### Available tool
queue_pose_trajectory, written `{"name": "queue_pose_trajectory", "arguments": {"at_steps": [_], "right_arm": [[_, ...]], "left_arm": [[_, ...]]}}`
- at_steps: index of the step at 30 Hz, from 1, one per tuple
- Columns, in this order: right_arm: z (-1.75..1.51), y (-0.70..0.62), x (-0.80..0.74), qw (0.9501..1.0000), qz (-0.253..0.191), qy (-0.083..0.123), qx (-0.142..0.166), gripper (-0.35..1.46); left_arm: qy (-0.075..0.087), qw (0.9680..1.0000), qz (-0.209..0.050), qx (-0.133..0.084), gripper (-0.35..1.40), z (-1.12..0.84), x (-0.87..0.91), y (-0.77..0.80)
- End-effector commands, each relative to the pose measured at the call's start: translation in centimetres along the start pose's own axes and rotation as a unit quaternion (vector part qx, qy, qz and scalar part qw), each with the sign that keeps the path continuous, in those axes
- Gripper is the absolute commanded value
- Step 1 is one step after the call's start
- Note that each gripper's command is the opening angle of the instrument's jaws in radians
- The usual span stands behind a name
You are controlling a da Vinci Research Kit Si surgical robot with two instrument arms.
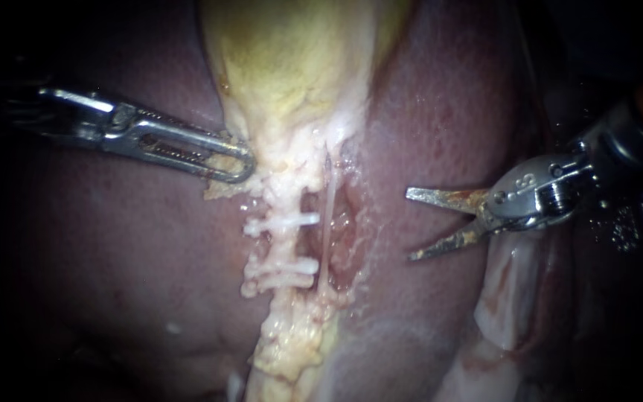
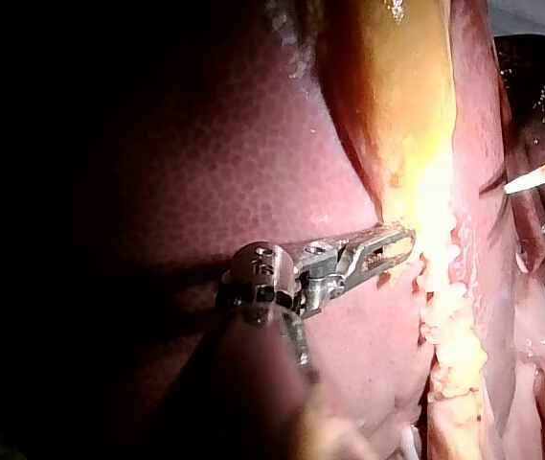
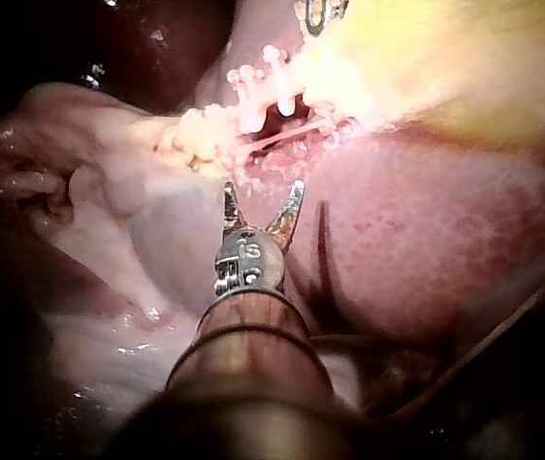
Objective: Go to the cutting position left tube
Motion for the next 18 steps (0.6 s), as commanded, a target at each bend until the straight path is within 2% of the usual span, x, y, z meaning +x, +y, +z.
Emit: {"name": "queue_pose_trajectory", "arguments": {"at_steps": [1,5,10,12,14,18], "right_arm": [[0.0,0.0,0.0,1.0,0.0,0.0,0.0,1.45],[0.0,0.0,0.01,1.0,0.0,0.0,0.0,1.45],[0.01,0.0,0.01,1.0,0.0,0.0,0.0,1.45],[0.01,0.0,0.02,1.0,0.0,0.0,0.0,1.45],[0.02,0.0,0.02,1.0,0.001,0.0,-0.001,1.45],[0.05,-0.01,0.06,1.0,0.001,0.002,0.005,1.45]], "left_arm": [[0.0,1.0,0.0,-0.001,-0.35,-0.02,0.01,0.01],[-0.005,1.0,-0.003,-0.007,-0.35,-0.2,0.08,0.08],[0.008,0.9998,-0.015,-0.003,-0.35,-0.66,0.3,0.27],[0.015,0.9998,-0.01,-0.002,-0.35,-0.81,0.37,0.34],[0.018,0.9998,-0.01,-0.001,-0.35,-0.89,0.4,0.39],[0.019,0.9998,-0.009,0.001,-0.35,-0.86,0.37,0.4]]}}
